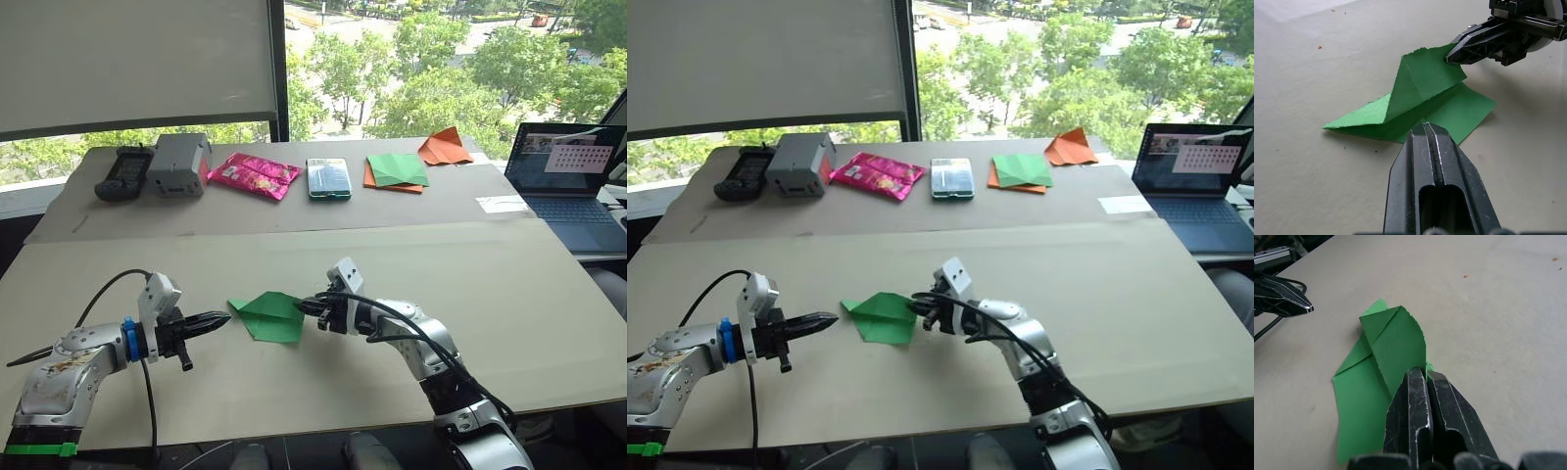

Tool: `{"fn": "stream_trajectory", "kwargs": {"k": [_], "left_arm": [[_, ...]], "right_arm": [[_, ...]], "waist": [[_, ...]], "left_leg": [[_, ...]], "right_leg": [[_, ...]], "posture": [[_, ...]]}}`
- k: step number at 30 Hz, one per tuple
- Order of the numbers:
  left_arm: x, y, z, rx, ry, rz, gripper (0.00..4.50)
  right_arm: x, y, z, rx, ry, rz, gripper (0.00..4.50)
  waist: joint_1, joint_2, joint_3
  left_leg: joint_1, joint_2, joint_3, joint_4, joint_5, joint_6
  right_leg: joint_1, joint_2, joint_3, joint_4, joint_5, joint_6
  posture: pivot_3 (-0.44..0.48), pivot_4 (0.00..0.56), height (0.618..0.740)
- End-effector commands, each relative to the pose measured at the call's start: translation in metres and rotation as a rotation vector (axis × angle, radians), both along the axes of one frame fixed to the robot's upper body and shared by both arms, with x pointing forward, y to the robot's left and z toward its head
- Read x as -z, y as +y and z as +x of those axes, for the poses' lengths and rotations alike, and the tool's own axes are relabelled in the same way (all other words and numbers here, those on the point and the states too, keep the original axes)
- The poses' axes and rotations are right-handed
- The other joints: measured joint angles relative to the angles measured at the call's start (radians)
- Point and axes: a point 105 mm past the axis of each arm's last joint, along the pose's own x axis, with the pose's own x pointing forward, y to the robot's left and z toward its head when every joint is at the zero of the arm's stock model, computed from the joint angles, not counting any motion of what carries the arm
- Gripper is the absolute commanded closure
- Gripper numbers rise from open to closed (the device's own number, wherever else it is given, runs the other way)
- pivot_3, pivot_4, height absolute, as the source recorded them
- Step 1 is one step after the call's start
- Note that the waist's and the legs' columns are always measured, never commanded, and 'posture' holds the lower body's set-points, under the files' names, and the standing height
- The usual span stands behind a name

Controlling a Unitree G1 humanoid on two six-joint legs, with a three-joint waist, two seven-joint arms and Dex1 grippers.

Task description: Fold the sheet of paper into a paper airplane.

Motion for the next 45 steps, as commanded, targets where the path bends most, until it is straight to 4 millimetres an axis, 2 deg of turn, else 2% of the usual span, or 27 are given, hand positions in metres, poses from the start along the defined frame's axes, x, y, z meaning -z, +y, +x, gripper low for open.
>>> {"fn": "stream_trajectory", "kwargs": {"k": [1, 5, 8, 12, 15, 18, 20, 24, 26, 27, 29, 31, 36, 39, 40, 42, 45], "left_arm": [[-0.01, 0.001, 0.003, 0.006, -0.041, 0.0, 4.5], [-0.011, 0.001, 0.006, 0.004, -0.043, 0.0, 4.5], [-0.012, 0.0, 0.008, 0.004, -0.046, -0.002, 4.5], [-0.014, -0.002, 0.011, 0.002, -0.049, -0.009, 4.5], [-0.014, -0.003, 0.011, 0.007, -0.046, -0.009, 4.5], [-0.015, -0.005, 0.011, 0.014, -0.045, -0.01, 4.5], [-0.015, -0.006, 0.012, 0.017, -0.044, -0.01, 4.5], [-0.017, -0.007, 0.013, 0.026, -0.041, -0.008, 4.5], [-0.017, -0.009, 0.013, 0.033, -0.039, -0.008, 4.5], [-0.017, -0.009, 0.014, 0.034, -0.039, -0.008, 4.5], [-0.018, -0.011, 0.014, 0.041, -0.039, -0.006, 4.5], [-0.019, -0.012, 0.015, 0.044, -0.041, -0.005, 4.5], [-0.021, -0.012, 0.017, 0.045, -0.041, -0.004, 4.5], [-0.022, -0.013, 0.016, 0.047, -0.04, -0.003, 4.5], [-0.022, -0.013, 0.016, 0.047, -0.04, -0.003, 4.5], [-0.022, -0.014, 0.016, 0.045, -0.04, -0.004, 4.5], [-0.022, -0.014, 0.016, 0.046, -0.04, -0.005, 4.5]], "right_arm": [[-0.015, 0.005, -0.002, -0.032, -0.066, 0.033, 4.46], [-0.024, 0.004, -0.001, -0.025, -0.126, 0.035, 4.46], [-0.043, 0.0, 0.0, -0.014, -0.277, 0.033, 4.46], [-0.079, -0.004, -0.013, -0.043, -0.596, -0.01, 4.46], [-0.091, -0.005, -0.023, -0.073, -0.884, -0.143, 4.46], [-0.082, -0.005, -0.029, -0.124, -1.16, -0.359, 4.46], [-0.073, -0.004, -0.033, -0.134, -1.258, -0.417, 4.46], [-0.056, -0.008, -0.029, -0.092, -1.554, -0.647, 4.46], [-0.045, -0.009, -0.027, -0.067, -1.643, -0.711, 4.46], [-0.041, -0.009, -0.027, -0.061, -1.662, -0.726, 4.46], [-0.02, -0.005, -0.031, -0.153, -1.633, -0.738, 4.46], [-0.01, -0.004, -0.035, -0.212, -1.612, -0.736, 4.46], [-0.006, 0.0, -0.042, -0.268, -1.585, -0.695, 4.46], [-0.006, 0.004, -0.055, -0.313, -1.522, -0.597, 4.46], [-0.007, 0.004, -0.057, -0.317, -1.51, -0.577, 3.9], [-0.008, 0.005, -0.062, -0.34, -1.465, -0.534, 3.37], [-0.01, 0.002, -0.064, -0.366, -1.418, -0.517, 2.34]], "waist": [[0.0, 0.0, 0.0], [0.001, 0.0, 0.0], [0.001, 0.0, 0.0], [0.002, 0.0, 0.0], [0.001, -0.001, 0.0], [0.001, -0.001, -0.001], [0.003, -0.002, -0.001], [0.003, -0.003, -0.002], [0.005, -0.004, -0.002], [0.005, -0.005, -0.003], [0.005, -0.005, -0.003], [0.005, -0.006, -0.003], [0.003, -0.007, -0.004], [0.003, -0.007, -0.004], [0.003, -0.007, -0.004], [0.003, -0.007, -0.003], [0.003, -0.007, -0.003]], "left_leg": [[0.0, 0.0, 0.0, 0.0, 0.0, 0.0], [0.0, 0.0, 0.0, 0.0, 0.0, 0.0], [0.0, 0.0, 0.0, 0.0, 0.0, 0.0], [0.0, 0.0, 0.0, 0.0, 0.0, 0.0], [0.0, 0.0, 0.0, 0.0, 0.0, 0.0], [0.001, 0.0, 0.0, 0.0, 0.0, 0.0], [0.001, 0.0, 0.001, 0.0, 0.0, -0.001], [0.001, 0.0, 0.001, 0.0, 0.001, -0.001], [0.001, -0.001, 0.001, 0.0, 0.002, -0.003], [0.001, -0.001, 0.001, 0.0, 0.002, -0.004], [0.001, -0.001, 0.001, 0.0, 0.003, -0.004], [0.001, -0.001, 0.001, 0.0, 0.003, -0.004], [0.002, -0.001, 0.001, 0.001, 0.003, -0.003], [0.002, -0.001, 0.001, 0.001, 0.003, -0.003], [0.002, -0.001, 0.001, 0.001, 0.003, -0.003], [0.002, -0.001, 0.001, 0.001, 0.004, -0.002], [0.001, -0.001, 0.001, 0.001, 0.004, -0.002]], "right_leg": [[0.0, 0.0, 0.0, 0.0, 0.0, 0.0], [0.0, 0.0, 0.0, 0.0, 0.0, 0.0], [0.0, 0.0, 0.0, 0.0, 0.0, 0.0], [0.0, 0.0, 0.0, 0.0, 0.0, 0.0], [0.0, 0.0, 0.0, 0.0, 0.0, 0.0], [0.0, 0.0, 0.0, -0.001, 0.0, 0.0], [0.0, 0.0, 0.0, -0.001, 0.0, 0.0], [0.0, -0.001, 0.0, -0.001, 0.0, 0.0], [-0.001, -0.001, 0.0, -0.001, 0.0, 0.0], [-0.001, -0.001, 0.0, -0.001, 0.0, 0.0], [0.0, -0.001, 0.0, -0.001, 0.0, -0.001], [0.0, -0.001, 0.0, -0.001, 0.001, -0.001], [0.002, -0.001, 0.001, 0.0, 0.001, -0.001], [0.002, -0.001, 0.001, 0.0, 0.001, -0.001], [0.002, -0.001, 0.001, 0.0, 0.001, -0.001], [0.002, -0.001, 0.0, 0.0, 0.001, -0.001], [0.003, -0.001, 0.001, 0.0, 0.001, -0.001]], "posture": [[0.0, 0.15, 0.74], [0.0, 0.15, 0.74], [0.0, 0.15, 0.74], [0.0, 0.15, 0.74], [0.0, 0.15, 0.74], [0.0, 0.15, 0.74], [0.0, 0.15, 0.74], [0.0, 0.15, 0.74], [0.0, 0.15, 0.74], [0.0, 0.15, 0.74], [0.0, 0.15, 0.74], [0.0, 0.15, 0.74], [0.0, 0.15, 0.74], [0.0, 0.15, 0.74], [0.0, 0.15, 0.74], [0.0, 0.15, 0.74], [0.0, 0.15, 0.74]]}}
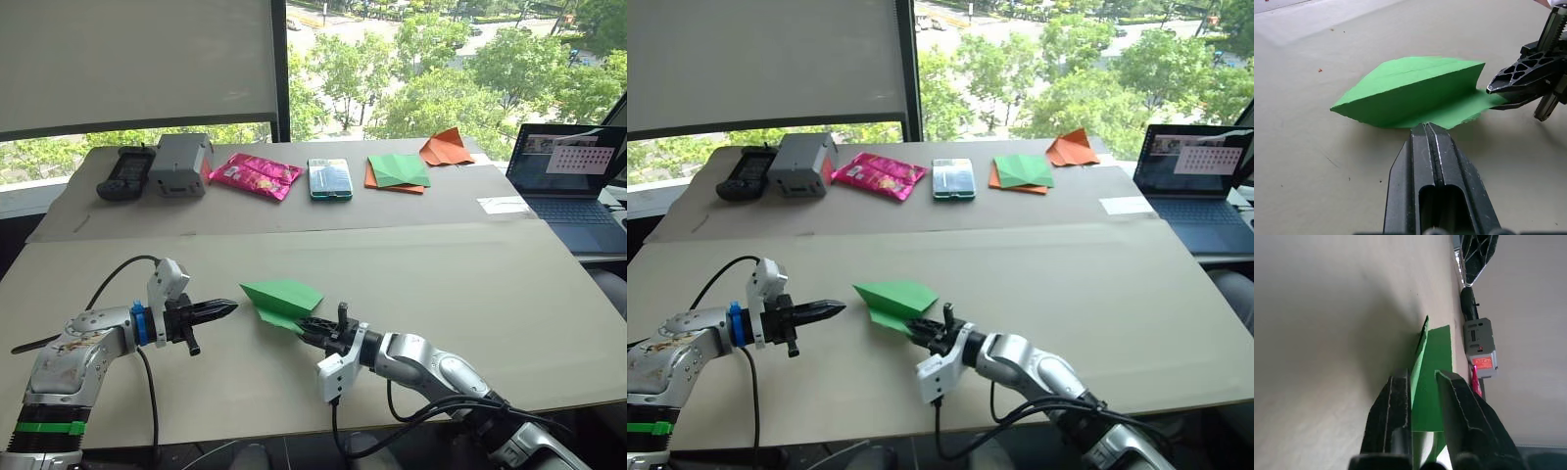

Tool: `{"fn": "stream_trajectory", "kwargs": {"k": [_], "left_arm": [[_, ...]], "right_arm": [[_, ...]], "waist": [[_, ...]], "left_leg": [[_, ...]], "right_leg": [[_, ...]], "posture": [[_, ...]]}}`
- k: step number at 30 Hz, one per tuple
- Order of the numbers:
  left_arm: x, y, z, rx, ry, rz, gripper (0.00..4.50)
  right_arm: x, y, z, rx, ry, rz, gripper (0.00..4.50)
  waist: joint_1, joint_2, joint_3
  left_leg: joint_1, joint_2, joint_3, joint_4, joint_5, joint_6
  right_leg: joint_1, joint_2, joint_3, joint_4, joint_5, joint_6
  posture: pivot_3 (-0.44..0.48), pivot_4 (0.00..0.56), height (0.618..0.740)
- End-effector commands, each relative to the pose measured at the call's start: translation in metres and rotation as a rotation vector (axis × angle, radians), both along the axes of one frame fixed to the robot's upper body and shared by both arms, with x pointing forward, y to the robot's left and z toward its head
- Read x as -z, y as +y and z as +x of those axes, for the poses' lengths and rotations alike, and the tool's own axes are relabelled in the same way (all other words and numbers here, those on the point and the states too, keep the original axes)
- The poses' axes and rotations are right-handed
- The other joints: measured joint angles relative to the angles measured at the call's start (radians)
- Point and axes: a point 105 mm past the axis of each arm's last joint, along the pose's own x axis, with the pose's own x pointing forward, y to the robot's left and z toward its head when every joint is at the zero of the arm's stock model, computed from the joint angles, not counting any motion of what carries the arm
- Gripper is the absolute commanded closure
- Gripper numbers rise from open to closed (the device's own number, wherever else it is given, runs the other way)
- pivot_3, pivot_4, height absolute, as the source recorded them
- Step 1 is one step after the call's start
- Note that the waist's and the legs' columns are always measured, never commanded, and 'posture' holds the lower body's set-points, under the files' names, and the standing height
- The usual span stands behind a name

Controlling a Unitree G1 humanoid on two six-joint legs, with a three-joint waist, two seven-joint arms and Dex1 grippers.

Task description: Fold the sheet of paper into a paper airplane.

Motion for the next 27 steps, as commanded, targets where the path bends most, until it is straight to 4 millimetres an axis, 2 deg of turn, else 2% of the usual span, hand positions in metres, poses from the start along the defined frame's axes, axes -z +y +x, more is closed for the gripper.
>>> {"fn": "stream_trajectory", "kwargs": {"k": [1, 3, 6, 7, 9, 10, 11, 13, 14, 18, 27], "left_arm": [[-0.011, -0.005, 0.001, 0.02, -0.039, 0.001, 4.5], [-0.011, -0.005, 0.0, 0.02, -0.039, 0.001, 4.5], [-0.01, -0.006, 0.001, 0.02, -0.038, 0.001, 4.5], [-0.01, -0.006, 0.001, 0.022, -0.036, 0.0, 4.5], [-0.009, -0.007, 0.001, 0.024, -0.036, -0.001, 4.5], [-0.009, -0.008, 0.001, 0.025, -0.036, -0.001, 4.5], [-0.009, -0.008, 0.001, 0.026, -0.035, -0.001, 4.5], [-0.009, -0.009, 0.001, 0.028, -0.035, -0.001, 4.5], [-0.009, -0.009, 0.002, 0.028, -0.034, -0.002, 4.5], [-0.008, -0.009, 0.001, 0.027, -0.034, -0.002, 4.5], [-0.007, -0.007, -0.002, 0.018, -0.033, -0.001, 4.5]], "right_arm": [[-0.018, -0.001, -0.005, -0.04, 0.04, 0.036, 1.97], [-0.026, -0.004, -0.005, -0.045, 0.077, 0.056, 1.97], [-0.05, -0.005, -0.004, -0.046, 0.114, 0.146, 1.97], [-0.068, -0.004, 0.002, -0.014, 0.165, 0.248, 1.97], [-0.088, -0.004, 0.011, 0.035, 0.25, 0.377, 1.97], [-0.092, -0.005, 0.022, 0.091, 0.306, 0.415, 1.97], [-0.094, -0.006, 0.033, 0.156, 0.369, 0.455, 2.22], [-0.082, -0.009, 0.05, 0.27, 0.556, 0.502, 2.78], [-0.069, -0.008, 0.052, 0.31, 0.662, 0.49, 3.1], [-0.043, -0.002, 0.052, 0.368, 0.826, 0.428, 4.45], [-0.03, 0.011, 0.051, 0.391, 0.916, 0.396, 4.45]], "waist": [[0.001, 0.0, 0.0], [0.002, 0.0, 0.0], [0.002, 0.0, 0.0], [0.002, 0.0, 0.0], [0.001, 0.0, 0.0], [0.001, 0.0, 0.0], [0.001, 0.0, 0.0], [0.0, 0.001, 0.0], [0.003, 0.001, 0.0], [0.013, 0.002, 0.0], [0.01, 0.002, 0.0]], "left_leg": [[0.0, 0.0, 0.0, 0.0, 0.0, 0.0], [0.0, 0.0, 0.0, 0.0, 0.0, 0.0], [0.0, 0.0, 0.0, 0.0, 0.0, 0.0], [0.0, 0.0, 0.0, 0.0, 0.0, 0.0], [0.0, 0.0, 0.0, 0.0, 0.0, 0.0], [0.0, 0.0, -0.001, 0.0, 0.0, 0.0], [0.0, 0.0, -0.001, 0.0, 0.0, 0.001], [0.0, 0.0, -0.001, 0.0, 0.0, 0.001], [0.0, 0.0, -0.001, 0.0, 0.0, 0.001], [-0.001, 0.0, -0.001, 0.001, 0.0, 0.001], [-0.001, 0.001, -0.001, 0.0, 0.0, 0.001]], "right_leg": [[0.0, 0.0, 0.0, 0.0, 0.0, 0.0], [0.0, 0.0, 0.0, 0.0, 0.0, 0.0], [0.0, 0.0, 0.0, 0.0, 0.0, 0.0], [0.001, 0.0, 0.0, 0.001, 0.0, 0.0], [0.001, 0.0, 0.0, 0.001, 0.0, 0.0], [0.001, 0.001, 0.0, 0.002, 0.001, 0.0], [0.001, 0.001, 0.0, 0.002, 0.001, 0.0], [0.0, 0.001, 0.0, 0.002, 0.002, -0.001], [0.0, 0.001, 0.0, 0.002, 0.002, -0.001], [0.0, 0.001, -0.001, 0.001, 0.002, -0.001], [-0.002, 0.001, -0.001, 0.001, 0.002, -0.001]], "posture": [[0.0, 0.15, 0.74], [0.0, 0.15, 0.74], [0.0, 0.15, 0.74], [0.0, 0.15, 0.74], [0.0, 0.15, 0.74], [0.0, 0.15, 0.74], [0.0, 0.15, 0.74], [0.0, 0.15, 0.74], [0.0, 0.15, 0.74], [0.0, 0.15, 0.74], [0.0, 0.15, 0.74]]}}
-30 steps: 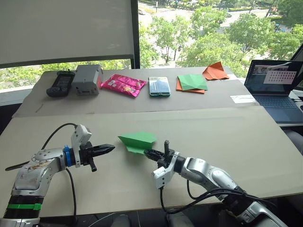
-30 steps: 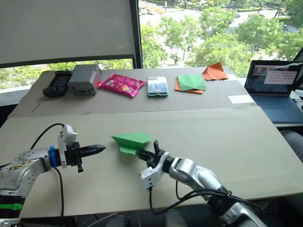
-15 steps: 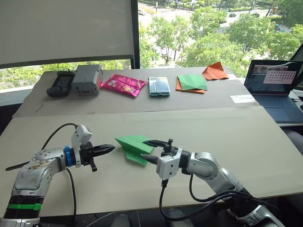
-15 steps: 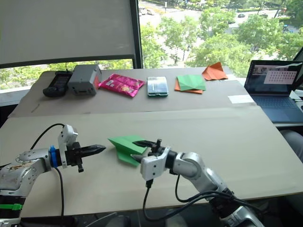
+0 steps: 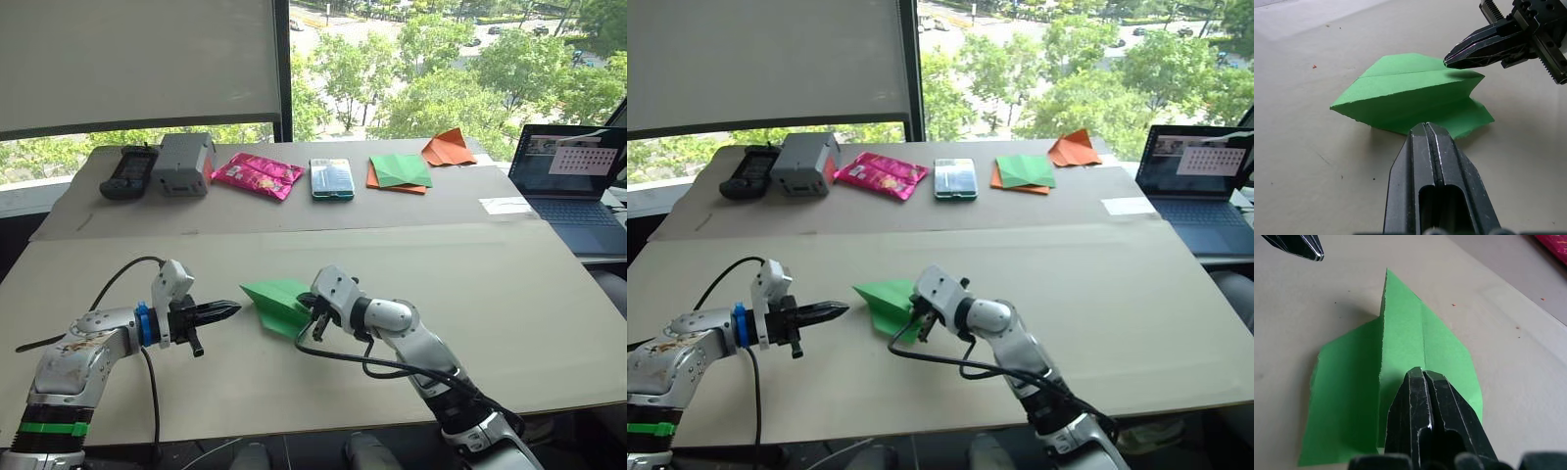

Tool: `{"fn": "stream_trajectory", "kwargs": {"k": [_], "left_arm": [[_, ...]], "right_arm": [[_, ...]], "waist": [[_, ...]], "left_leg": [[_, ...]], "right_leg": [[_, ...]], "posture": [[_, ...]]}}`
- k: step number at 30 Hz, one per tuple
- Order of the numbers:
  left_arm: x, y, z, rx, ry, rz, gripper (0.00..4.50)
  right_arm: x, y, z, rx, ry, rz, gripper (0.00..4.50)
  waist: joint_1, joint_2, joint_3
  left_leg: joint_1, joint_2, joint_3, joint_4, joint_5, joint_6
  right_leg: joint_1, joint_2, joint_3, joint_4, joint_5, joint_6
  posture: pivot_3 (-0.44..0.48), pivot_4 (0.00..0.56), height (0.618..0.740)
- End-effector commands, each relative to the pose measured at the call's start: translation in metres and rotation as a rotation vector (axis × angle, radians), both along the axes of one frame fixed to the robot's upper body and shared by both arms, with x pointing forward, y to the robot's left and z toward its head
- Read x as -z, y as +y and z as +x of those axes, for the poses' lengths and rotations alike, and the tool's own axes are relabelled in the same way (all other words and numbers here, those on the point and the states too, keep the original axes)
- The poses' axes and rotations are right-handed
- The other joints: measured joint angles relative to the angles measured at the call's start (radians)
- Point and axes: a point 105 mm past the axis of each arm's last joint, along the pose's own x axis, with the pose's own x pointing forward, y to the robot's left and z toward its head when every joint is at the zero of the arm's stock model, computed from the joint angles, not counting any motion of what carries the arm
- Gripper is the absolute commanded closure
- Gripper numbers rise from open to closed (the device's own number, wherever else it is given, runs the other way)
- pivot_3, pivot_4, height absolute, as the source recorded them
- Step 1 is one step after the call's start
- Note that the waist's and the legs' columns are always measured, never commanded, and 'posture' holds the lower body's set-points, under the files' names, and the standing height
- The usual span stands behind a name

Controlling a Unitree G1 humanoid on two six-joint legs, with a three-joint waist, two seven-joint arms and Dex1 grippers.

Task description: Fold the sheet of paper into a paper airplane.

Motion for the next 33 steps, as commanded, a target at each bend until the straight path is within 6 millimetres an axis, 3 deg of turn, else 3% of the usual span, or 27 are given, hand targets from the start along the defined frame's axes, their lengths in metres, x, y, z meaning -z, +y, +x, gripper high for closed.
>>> {"fn": "stream_trajectory", "kwargs": {"k": [1, 8, 16, 22, 26, 33], "left_arm": [[-0.01, -0.002, -0.001, 0.013, -0.039, -0.006, 4.5], [-0.007, 0.0, -0.001, 0.008, -0.037, -0.002, 4.5], [-0.006, 0.0, 0.0, 0.008, -0.041, -0.002, 4.5], [-0.002, 0.001, 0.008, 0.031, -0.036, 0.019, 4.5], [0.0, -0.005, 0.022, 0.069, -0.034, 0.016, 4.5], [0.025, -0.021, 0.044, 0.148, -0.028, 0.106, 4.5]], "right_arm": [[-0.007, 0.006, -0.002, -0.025, -0.008, 0.012, 4.45], [0.022, 0.011, -0.02, -0.085, 0.067, -0.083, 4.45], [0.044, 0.013, -0.02, -0.083, 0.1, -0.146, 4.45], [0.05, 0.012, -0.028, -0.152, 0.098, -0.175, 4.45], [0.051, 0.009, -0.023, -0.14, 0.088, -0.184, 4.45], [0.048, 0.011, -0.023, -0.126, 0.079, -0.173, 4.45]], "waist": [[0.001, 0.0, 0.0], [-0.001, 0.0, 0.0], [-0.01, 0.0, -0.003], [-0.01, 0.001, -0.005], [-0.009, 0.0, -0.007], [-0.013, 0.002, -0.013]], "left_leg": [[0.0, 0.0, 0.0, 0.0, 0.0, 0.0], [0.0, 0.0, 0.0, 0.0, 0.0, 0.0], [0.001, 0.0, 0.0, 0.0, 0.0, 0.0], [0.001, 0.0, 0.0, 0.0, 0.0, 0.0], [0.001, 0.0, 0.0, 0.0, 0.0, 0.0], [0.0, 0.0, 0.0, 0.001, 0.0, 0.0]], "right_leg": [[0.0, 0.0, 0.0, 0.0, 0.0, 0.0], [0.0, 0.0, 0.0, 0.0, 0.0, 0.0], [0.0, 0.0, 0.0, 0.0, 0.0, 0.0], [0.0, 0.0, 0.0, 0.0, 0.0, 0.0], [0.001, 0.0, 0.0, 0.0, 0.0, 0.0], [0.001, 0.001, 0.0, 0.0, 0.002, 0.004]], "posture": [[0.0, 0.15, 0.74], [0.0, 0.15, 0.74], [0.0, 0.15, 0.74], [0.0, 0.15, 0.74], [0.0, 0.15, 0.74], [0.0, 0.15, 0.74]]}}
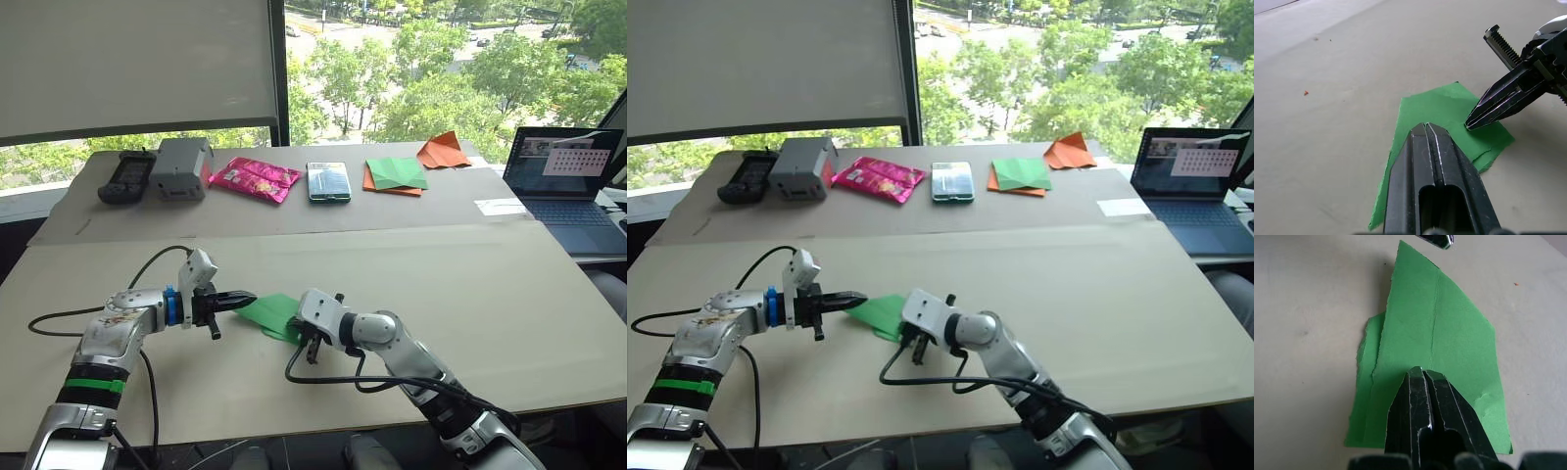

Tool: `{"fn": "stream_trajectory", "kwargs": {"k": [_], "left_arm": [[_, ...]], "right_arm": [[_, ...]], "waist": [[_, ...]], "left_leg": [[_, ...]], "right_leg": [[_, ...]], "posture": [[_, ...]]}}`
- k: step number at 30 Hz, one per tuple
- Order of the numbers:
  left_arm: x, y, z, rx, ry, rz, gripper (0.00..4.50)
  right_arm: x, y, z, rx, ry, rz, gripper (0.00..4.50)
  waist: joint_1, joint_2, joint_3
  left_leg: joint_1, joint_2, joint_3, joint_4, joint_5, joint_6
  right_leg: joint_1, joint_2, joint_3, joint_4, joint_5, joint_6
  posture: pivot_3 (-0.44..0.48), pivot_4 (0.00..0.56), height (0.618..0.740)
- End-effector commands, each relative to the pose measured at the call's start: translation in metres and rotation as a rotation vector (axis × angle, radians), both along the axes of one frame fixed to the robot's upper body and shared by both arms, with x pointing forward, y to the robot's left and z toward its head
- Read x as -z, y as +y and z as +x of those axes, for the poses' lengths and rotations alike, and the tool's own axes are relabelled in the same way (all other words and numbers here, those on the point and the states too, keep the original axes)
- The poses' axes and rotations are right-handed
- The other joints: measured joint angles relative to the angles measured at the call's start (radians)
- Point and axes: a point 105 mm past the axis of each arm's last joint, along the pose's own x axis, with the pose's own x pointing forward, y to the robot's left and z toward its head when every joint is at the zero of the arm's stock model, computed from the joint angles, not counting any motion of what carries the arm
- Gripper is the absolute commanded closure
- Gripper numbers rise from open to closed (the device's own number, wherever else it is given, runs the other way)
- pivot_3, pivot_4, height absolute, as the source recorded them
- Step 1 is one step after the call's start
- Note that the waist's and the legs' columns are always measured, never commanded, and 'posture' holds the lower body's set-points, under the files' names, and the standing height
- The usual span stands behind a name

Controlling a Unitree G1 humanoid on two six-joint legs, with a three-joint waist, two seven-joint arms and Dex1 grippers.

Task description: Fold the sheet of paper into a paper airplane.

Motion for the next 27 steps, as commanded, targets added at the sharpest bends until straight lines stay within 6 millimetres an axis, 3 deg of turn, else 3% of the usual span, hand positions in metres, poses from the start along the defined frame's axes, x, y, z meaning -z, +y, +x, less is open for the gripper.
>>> {"fn": "stream_trajectory", "kwargs": {"k": [1, 8, 17, 27], "left_arm": [[0.013, 0.002, 0.004, 0.038, -0.026, 0.094, 4.5], [0.044, 0.009, -0.001, 0.108, -0.013, 0.26, 4.5], [0.032, 0.004, -0.009, 0.163, 0.0, 0.184, 4.5], [0.049, 0.012, -0.013, 0.141, 0.017, 0.254, 4.5]], "right_arm": [[0.015, -0.003, -0.005, 0.01, 0.048, -0.037, 4.45], [0.005, -0.009, -0.001, 0.058, 0.044, -0.008, 4.45], [0.002, -0.013, 0.004, 0.096, 0.047, 0.001, 4.45], [-0.002, -0.009, 0.003, 0.103, 0.046, 0.025, 4.45]], "waist": [[-0.002, 0.002, -0.001], [0.001, 0.004, -0.006], [0.002, 0.004, -0.007], [0.002, 0.005, -0.008]], "left_leg": [[0.0, 0.0, 0.0, 0.0, 0.0, 0.0], [0.0, 0.0, -0.001, 0.001, 0.0, 0.0], [-0.001, 0.0, -0.001, 0.001, 0.0, 0.0], [0.0, 0.0, -0.001, 0.001, 0.0, 0.0]], "right_leg": [[0.001, 0.0, 0.0, 0.0, 0.001, 0.002], [0.0, 0.0, 0.0, 0.0, 0.0, 0.001], [0.0, 0.0, 0.0, 0.0, 0.0, 0.001], [0.0, 0.0, 0.0, 0.0, -0.001, -0.001]], "posture": [[0.0, 0.15, 0.74], [0.0, 0.15, 0.74], [0.0, 0.15, 0.74], [0.0, 0.15, 0.74]]}}
